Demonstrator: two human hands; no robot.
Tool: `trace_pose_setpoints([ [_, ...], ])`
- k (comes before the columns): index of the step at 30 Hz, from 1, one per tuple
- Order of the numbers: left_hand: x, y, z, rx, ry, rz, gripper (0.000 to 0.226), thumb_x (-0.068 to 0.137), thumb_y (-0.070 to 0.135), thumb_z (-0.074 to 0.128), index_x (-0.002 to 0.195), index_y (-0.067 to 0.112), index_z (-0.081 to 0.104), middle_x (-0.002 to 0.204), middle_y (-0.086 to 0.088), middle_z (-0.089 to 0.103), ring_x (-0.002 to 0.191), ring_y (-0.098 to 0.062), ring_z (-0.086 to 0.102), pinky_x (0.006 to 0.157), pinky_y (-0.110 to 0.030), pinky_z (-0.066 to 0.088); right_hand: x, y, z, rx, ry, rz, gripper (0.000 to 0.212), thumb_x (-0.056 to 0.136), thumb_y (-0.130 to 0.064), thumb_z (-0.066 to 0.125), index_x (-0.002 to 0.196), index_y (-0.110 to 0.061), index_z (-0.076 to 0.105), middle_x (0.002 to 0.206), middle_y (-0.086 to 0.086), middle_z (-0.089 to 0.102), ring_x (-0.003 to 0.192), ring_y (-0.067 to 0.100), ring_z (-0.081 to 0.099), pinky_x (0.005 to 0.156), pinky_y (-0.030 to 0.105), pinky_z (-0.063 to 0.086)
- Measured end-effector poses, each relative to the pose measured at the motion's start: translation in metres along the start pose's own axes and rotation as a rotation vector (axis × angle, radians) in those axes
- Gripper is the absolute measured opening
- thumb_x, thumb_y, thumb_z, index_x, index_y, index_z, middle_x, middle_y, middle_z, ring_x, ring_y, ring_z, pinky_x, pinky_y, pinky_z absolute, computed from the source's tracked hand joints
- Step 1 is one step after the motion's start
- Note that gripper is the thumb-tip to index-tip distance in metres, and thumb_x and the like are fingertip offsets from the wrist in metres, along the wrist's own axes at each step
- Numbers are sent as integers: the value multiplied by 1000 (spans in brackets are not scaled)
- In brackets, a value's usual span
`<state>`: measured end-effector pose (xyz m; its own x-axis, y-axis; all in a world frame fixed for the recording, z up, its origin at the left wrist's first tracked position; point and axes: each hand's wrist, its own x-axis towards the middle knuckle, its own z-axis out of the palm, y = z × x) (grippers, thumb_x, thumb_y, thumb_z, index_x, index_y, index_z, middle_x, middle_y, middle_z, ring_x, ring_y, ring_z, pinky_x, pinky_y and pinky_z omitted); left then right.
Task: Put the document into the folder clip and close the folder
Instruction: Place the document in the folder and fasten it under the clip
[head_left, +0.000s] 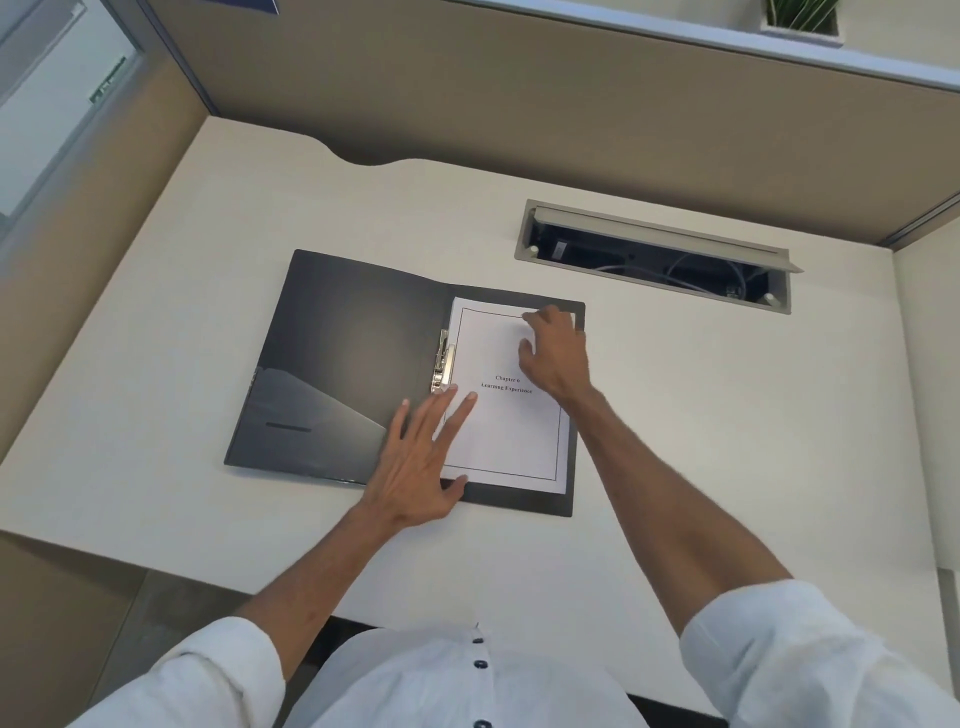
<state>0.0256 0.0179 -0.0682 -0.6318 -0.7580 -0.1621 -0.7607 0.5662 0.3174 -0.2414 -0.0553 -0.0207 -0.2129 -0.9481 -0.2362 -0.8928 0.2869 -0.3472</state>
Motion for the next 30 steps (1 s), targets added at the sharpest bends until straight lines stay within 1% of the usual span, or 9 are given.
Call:
trace_pose_setpoints([
  [2, 2, 1, 4, -10, -16, 20, 123, 81, 59, 69, 177, 34, -5, 187, 1, 2, 174, -26, 13, 136, -69, 18, 12, -7, 1, -90, -69, -65, 52, 106, -17, 53, 158, -12, 50, 161, 7, 46, 154, 29, 40, 123, 50, 39],
  [5, 3, 2, 6, -10, -16, 41, 124, 81, 56, 69, 177, 34, -5, 187, 2, 2, 174, -27, 13, 136, -71, 17, 27, -14, 2, -138, -79, -113, 57, 106, -14, 52, 162, -11, 44, 167, 6, 40, 158, 29, 37, 128, 50, 34],
  [8, 6, 3, 9, -24, -23, 24, 126, 81, 54, 70, 176, 35, -10, 187, 3, -1, 174, -27, 13, 135, -72, 16, 41, -19, 4, -175, -65, -138, 53, 106, -12, 49, 159, -11, 46, 163, 8, 44, 153, 30, 41, 125, 49, 37],
  [11, 8, 2, 12, -39, -38, -5, 126, 81, 53, 71, 177, 34, -9, 187, 4, -4, 175, -26, 12, 136, -72, 14, 53, -21, 7, -203, -107, -147, 49, 106, -11, 48, 155, -9, 49, 157, 10, 47, 148, 31, 44, 123, 50, 38],
  [18, 11, 3, 20, -42, -64, -21, 123, 83, 54, 70, 177, 31, -6, 187, 4, -5, 175, -25, 11, 137, -71, 11, 62, -22, 12, -168, -97, -132, 43, 104, -8, 49, 147, -6, 55, 150, 11, 50, 141, 32, 47, 119, 49, 41],
  [23, 7, 3, 22, -39, -78, -11, 119, 86, 53, 70, 177, 30, -3, 187, 5, -2, 174, -23, 13, 137, -70, 11, 64, -21, 12, -132, -89, -120, 44, 103, -5, 49, 147, -7, 55, 149, 11, 51, 140, 32, 47, 120, 49, 40],
  [30, 5, 1, 20, -39, -100, -6, 115, 88, 51, 68, 177, 31, -3, 187, 5, -1, 174, -23, 13, 138, -68, 10, 63, -23, 12, -117, -81, -112, 43, 104, -7, 51, 147, -7, 54, 150, 11, 50, 141, 31, 47, 120, 49, 40],
])
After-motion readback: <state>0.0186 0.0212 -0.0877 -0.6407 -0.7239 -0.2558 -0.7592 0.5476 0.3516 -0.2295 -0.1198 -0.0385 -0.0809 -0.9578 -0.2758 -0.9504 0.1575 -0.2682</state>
